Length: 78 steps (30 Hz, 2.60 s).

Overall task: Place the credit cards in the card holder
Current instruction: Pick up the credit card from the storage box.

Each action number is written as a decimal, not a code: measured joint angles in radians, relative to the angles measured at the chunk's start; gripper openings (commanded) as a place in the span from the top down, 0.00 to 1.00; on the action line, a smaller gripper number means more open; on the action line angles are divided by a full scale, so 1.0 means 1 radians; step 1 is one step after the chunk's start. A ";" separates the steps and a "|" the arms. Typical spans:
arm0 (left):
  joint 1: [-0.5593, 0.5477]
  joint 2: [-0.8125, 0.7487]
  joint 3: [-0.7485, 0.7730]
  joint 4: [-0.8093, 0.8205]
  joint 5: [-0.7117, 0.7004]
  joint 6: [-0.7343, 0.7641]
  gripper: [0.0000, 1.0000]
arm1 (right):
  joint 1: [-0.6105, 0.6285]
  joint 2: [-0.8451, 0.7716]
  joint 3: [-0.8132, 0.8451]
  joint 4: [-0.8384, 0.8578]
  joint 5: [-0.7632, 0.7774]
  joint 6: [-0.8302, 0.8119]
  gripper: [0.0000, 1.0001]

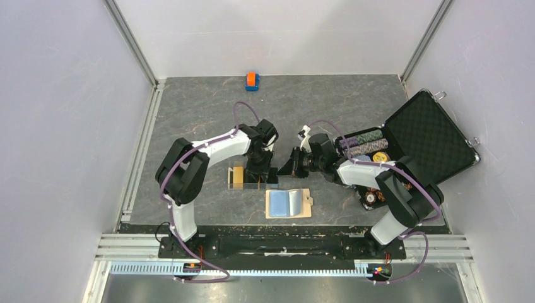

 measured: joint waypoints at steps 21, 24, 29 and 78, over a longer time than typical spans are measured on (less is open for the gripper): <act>0.005 0.006 0.010 0.006 0.036 0.004 0.98 | 0.000 0.000 0.000 0.000 -0.003 -0.002 0.91; 0.004 -0.001 0.010 0.003 0.031 0.004 0.98 | 0.000 0.000 0.000 0.000 -0.003 -0.002 0.91; -0.008 -0.013 0.010 -0.002 0.008 0.005 0.96 | 0.000 0.000 0.000 0.000 -0.003 -0.002 0.91; -0.012 -0.097 -0.039 0.141 0.149 -0.057 0.70 | 0.000 -0.019 -0.018 0.000 -0.002 -0.005 0.90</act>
